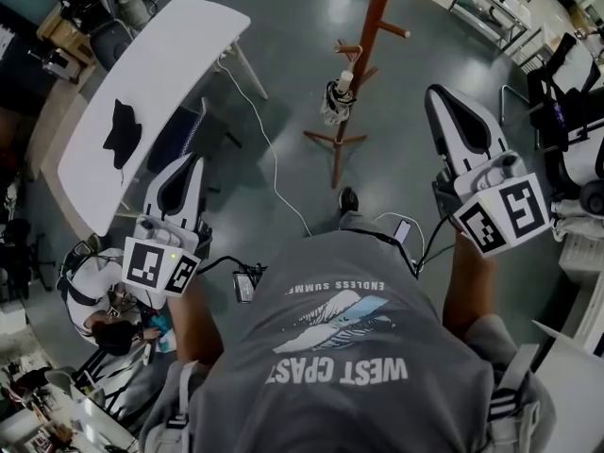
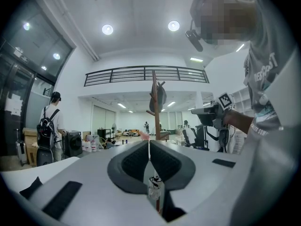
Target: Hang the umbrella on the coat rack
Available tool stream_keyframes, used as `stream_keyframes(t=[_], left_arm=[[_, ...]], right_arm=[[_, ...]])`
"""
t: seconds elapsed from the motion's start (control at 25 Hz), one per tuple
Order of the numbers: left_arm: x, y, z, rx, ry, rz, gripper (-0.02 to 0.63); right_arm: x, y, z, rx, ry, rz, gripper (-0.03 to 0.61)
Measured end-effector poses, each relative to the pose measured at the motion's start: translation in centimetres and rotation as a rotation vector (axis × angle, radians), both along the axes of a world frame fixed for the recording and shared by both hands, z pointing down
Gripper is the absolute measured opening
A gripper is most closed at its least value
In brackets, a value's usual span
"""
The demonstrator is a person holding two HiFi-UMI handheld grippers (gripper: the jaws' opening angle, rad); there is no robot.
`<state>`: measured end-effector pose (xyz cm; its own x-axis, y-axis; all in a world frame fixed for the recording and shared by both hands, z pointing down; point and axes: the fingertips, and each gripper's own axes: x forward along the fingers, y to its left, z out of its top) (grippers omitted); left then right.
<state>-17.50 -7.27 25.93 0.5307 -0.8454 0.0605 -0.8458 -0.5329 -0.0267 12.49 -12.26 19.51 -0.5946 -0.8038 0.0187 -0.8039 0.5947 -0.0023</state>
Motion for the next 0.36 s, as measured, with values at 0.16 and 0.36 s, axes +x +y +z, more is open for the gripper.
stream_keyframes(t=[0.16,0.36], left_arm=[[0.29,-0.42,0.03,-0.002,0.001,0.005,0.023],[0.72,-0.71,0.0,-0.005,0.0,0.006,0.023]], right_arm=[[0.13,-0.28,0.17,-0.008,0.0,0.0,0.028],[0.45,-0.53,0.2,-0.014,-0.003,-0.003,0.028]])
